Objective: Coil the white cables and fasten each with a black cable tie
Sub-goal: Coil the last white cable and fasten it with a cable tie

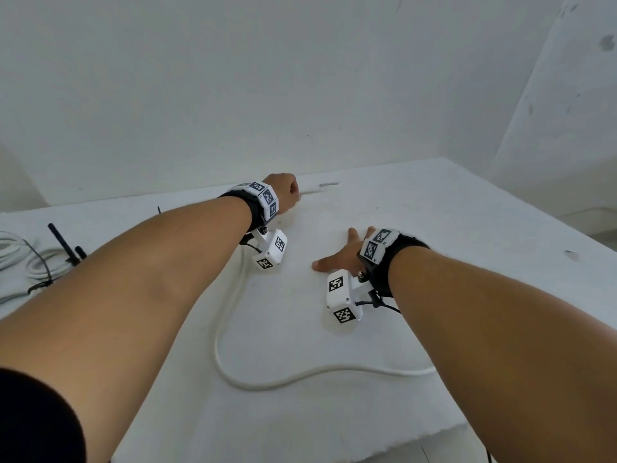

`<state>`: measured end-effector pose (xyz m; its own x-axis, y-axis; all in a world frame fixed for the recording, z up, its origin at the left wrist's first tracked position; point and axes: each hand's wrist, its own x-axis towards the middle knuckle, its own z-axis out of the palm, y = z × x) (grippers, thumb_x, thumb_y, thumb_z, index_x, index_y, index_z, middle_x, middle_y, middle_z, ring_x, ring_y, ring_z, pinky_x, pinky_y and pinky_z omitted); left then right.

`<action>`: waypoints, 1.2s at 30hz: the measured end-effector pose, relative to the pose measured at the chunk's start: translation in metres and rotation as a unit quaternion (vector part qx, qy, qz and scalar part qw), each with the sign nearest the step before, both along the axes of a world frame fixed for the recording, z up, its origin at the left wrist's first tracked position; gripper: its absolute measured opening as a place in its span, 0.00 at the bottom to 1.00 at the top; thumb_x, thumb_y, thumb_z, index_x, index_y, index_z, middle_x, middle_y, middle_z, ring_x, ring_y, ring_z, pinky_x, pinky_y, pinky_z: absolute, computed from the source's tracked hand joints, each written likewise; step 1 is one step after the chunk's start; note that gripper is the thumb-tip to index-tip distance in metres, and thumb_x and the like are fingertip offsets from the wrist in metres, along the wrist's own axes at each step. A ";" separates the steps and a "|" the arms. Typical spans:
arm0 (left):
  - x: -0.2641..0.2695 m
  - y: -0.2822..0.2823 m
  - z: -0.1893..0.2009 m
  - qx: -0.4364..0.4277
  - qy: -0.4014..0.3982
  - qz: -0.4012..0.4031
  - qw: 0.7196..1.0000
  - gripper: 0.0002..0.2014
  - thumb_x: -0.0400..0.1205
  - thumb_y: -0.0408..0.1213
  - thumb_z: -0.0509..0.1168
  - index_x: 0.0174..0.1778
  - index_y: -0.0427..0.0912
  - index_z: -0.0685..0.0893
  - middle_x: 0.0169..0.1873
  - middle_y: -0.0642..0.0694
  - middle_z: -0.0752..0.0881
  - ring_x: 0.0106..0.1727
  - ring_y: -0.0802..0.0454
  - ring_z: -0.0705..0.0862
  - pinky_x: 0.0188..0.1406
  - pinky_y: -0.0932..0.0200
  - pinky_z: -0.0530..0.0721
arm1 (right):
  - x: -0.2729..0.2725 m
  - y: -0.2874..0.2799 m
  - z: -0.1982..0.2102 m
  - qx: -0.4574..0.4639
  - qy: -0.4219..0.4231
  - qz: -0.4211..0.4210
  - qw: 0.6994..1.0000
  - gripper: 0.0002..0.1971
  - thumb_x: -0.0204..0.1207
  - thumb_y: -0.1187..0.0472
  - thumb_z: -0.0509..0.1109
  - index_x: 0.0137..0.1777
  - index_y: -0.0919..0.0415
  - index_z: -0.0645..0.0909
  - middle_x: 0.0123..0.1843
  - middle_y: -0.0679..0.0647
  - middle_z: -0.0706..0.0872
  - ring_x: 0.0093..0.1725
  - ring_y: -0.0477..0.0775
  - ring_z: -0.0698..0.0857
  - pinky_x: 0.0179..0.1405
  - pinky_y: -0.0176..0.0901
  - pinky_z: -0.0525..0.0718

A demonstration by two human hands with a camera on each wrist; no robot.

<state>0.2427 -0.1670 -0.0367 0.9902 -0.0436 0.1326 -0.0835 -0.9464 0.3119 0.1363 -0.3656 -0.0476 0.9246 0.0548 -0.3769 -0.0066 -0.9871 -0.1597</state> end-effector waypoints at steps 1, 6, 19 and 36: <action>-0.003 0.004 0.007 -0.032 -0.020 0.015 0.999 0.05 0.83 0.39 0.65 0.48 0.42 0.82 0.48 0.43 0.90 0.47 0.43 0.87 0.46 0.53 0.85 | 0.000 0.001 0.000 0.001 0.002 -0.003 1.000 0.58 0.63 0.22 0.69 0.86 0.53 0.51 0.84 0.60 0.56 0.83 0.65 0.59 0.79 0.59 0.64; -0.035 0.030 0.045 -0.142 -0.116 0.079 0.980 0.06 0.83 0.35 0.62 0.52 0.50 0.76 0.42 0.41 0.89 0.36 0.40 0.91 0.36 0.44 0.91 | -0.004 0.000 0.003 0.016 0.010 -0.006 1.000 0.59 0.65 0.23 0.69 0.87 0.55 0.49 0.85 0.60 0.56 0.83 0.65 0.62 0.78 0.58 0.66; -0.128 0.088 0.086 -0.188 -0.140 0.110 0.966 0.16 0.84 0.27 0.55 0.58 0.39 0.87 0.47 0.42 0.89 0.40 0.48 0.92 0.34 0.65 0.87 | -0.021 0.026 0.022 0.115 -0.019 0.048 0.992 0.33 0.79 0.32 0.62 0.64 0.62 0.80 0.70 0.60 0.82 0.63 0.62 0.81 0.59 0.47 0.75; -0.183 0.132 0.095 -0.090 -0.183 0.166 0.965 0.02 0.78 0.38 0.71 0.44 0.48 0.85 0.41 0.47 0.91 0.44 0.47 0.90 0.47 0.49 0.89 | -0.076 0.113 0.045 0.481 0.091 0.019 0.872 0.09 0.86 0.67 0.62 0.50 0.69 0.83 0.51 0.64 0.86 0.52 0.59 0.86 0.67 0.51 0.83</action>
